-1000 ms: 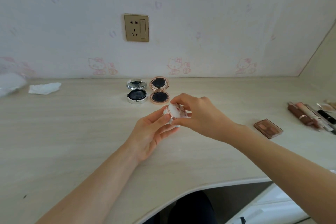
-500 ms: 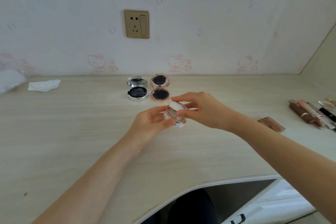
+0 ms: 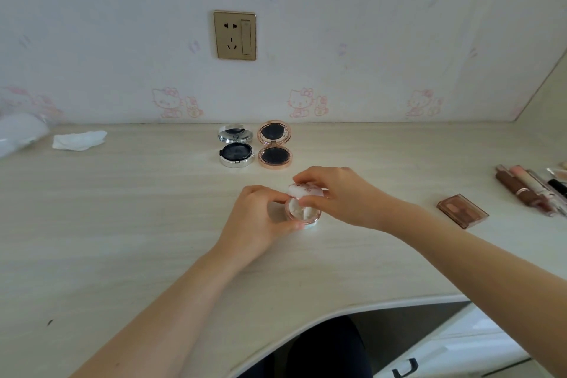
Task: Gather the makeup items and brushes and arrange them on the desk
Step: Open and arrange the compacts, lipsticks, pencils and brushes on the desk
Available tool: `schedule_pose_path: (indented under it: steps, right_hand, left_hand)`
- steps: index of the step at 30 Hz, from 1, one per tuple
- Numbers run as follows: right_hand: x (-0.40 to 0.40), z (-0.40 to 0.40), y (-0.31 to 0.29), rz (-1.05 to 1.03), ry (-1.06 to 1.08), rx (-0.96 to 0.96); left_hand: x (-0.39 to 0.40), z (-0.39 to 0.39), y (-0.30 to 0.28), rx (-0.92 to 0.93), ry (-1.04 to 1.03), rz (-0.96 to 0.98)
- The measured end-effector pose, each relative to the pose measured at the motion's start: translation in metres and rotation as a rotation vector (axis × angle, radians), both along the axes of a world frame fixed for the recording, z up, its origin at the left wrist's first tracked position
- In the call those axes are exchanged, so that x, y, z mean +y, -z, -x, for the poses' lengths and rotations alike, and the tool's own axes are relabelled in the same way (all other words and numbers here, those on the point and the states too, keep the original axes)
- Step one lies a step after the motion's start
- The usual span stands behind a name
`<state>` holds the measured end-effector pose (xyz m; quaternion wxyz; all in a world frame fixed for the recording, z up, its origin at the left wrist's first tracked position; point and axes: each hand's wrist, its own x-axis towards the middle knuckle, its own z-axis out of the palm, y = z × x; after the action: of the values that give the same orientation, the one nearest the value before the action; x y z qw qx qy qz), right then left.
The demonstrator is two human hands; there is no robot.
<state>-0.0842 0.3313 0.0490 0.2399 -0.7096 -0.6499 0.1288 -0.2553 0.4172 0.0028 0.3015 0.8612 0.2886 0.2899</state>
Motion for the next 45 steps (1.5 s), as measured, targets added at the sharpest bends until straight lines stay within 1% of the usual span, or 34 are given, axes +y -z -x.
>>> schedule_pose_path:
  steps: [4,10,15,21,41,45]
  right_hand:
    - [0.001,0.000,0.001,0.019,0.000,0.079]
    - [0.005,-0.002,-0.005,0.035,0.003,0.061]
    - [0.015,-0.006,-0.013,0.097,0.027,0.058]
    - [0.024,-0.009,-0.020,0.145,0.032,0.136]
    - [0.017,-0.006,-0.018,0.133,0.042,0.129]
    - [0.014,-0.004,-0.019,0.130,0.062,0.172]
  left_hand:
    - [0.000,0.000,0.005,0.001,0.001,0.005]
    - [0.002,0.000,0.009,0.022,-0.004,-0.087]
    - [0.003,-0.001,0.012,0.021,-0.016,-0.068]
    - [0.003,-0.001,0.013,0.012,-0.010,-0.065]
    - [0.004,-0.001,0.015,0.023,-0.015,-0.061]
    - [0.004,-0.001,0.015,0.027,-0.014,-0.050]
